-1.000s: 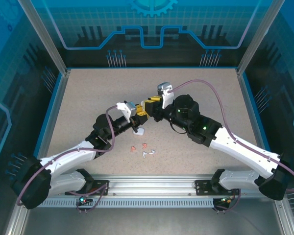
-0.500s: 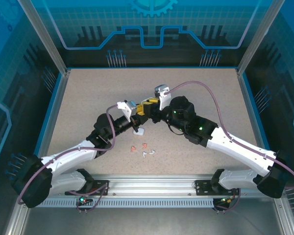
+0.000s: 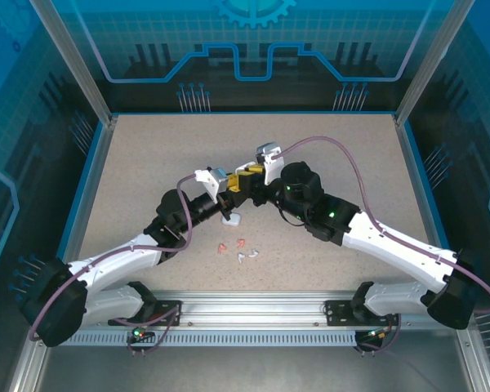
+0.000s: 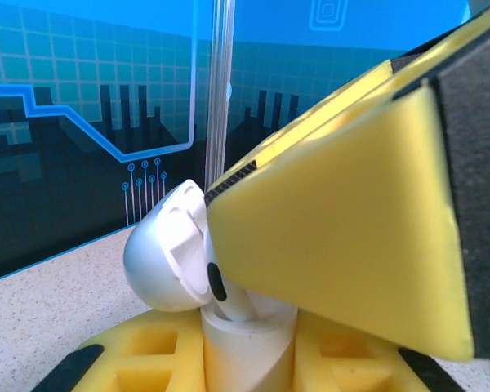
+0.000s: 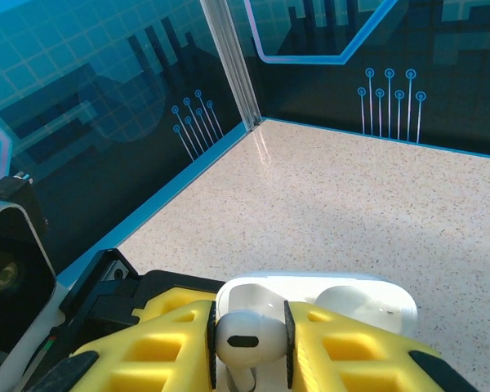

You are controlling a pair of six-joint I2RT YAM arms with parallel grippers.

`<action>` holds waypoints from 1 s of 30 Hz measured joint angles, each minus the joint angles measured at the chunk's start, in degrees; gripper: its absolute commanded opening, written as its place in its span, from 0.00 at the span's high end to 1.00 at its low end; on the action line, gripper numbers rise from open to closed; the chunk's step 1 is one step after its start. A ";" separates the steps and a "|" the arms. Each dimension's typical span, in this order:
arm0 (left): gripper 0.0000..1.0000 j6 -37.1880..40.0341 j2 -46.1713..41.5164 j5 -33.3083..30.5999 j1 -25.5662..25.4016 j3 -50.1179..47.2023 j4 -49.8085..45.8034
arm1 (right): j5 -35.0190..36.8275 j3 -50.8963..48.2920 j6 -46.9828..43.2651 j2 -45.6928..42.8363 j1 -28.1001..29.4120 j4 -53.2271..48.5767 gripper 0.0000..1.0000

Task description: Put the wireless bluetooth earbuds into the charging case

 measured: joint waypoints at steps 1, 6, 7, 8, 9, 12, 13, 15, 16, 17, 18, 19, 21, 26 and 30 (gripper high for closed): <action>1.00 -0.02 0.00 0.00 0.00 0.00 0.00 | 0.00 0.00 -0.02 0.00 0.00 0.00 0.73; 1.00 -0.04 0.00 -0.04 0.00 0.00 -0.02 | -0.02 0.00 0.02 -0.02 0.00 -0.31 0.70; 1.00 -0.04 0.00 -0.11 0.00 0.00 -0.04 | 0.00 0.00 0.02 -0.02 0.00 -0.42 0.70; 1.00 -0.07 0.02 -0.26 0.00 0.00 -0.04 | 0.00 -0.09 0.04 -0.13 0.00 -0.48 0.69; 1.00 -0.04 0.02 -0.42 0.00 0.00 -0.04 | 0.02 -0.15 0.04 -0.26 0.00 -0.68 0.67; 1.00 -0.04 0.02 -0.46 0.00 0.00 0.00 | 0.02 -0.57 0.07 -0.94 0.00 -1.51 0.62; 1.00 -0.04 0.02 -0.46 0.00 0.00 0.00 | 0.00 -0.59 0.04 -1.09 0.00 -1.81 0.61; 1.00 -0.02 0.02 -0.46 0.00 0.00 0.00 | -0.07 -0.57 0.04 -1.36 0.00 -2.27 0.56; 1.00 -0.02 0.02 -0.44 0.00 0.00 -0.02 | -0.20 -0.50 -0.02 -1.44 0.00 -2.60 0.54; 1.00 0.00 0.04 -0.44 0.00 0.00 -0.02 | -0.39 -0.24 -0.04 -1.55 -0.02 -3.19 0.51; 1.00 0.02 0.04 -0.44 0.00 0.00 -0.02 | -0.70 0.17 -0.15 -1.64 -0.02 -3.78 0.48; 1.00 0.02 0.04 -0.46 0.00 0.00 -0.02 | -1.09 0.63 -0.42 -1.73 -0.07 -4.37 0.45; 1.00 0.02 0.04 -0.44 0.00 0.00 -0.04 | -1.81 1.53 -0.48 -2.10 -0.07 -4.83 0.37; 1.00 0.02 0.02 -0.42 0.00 -0.04 -0.07 | -6.58 5.18 -0.96 -4.26 -3.39 -8.83 0.17; 1.00 0.02 -0.22 -0.28 0.00 -0.04 -0.13 | -12.11 8.04 -0.98 -6.54 -9.05 -12.20 0.04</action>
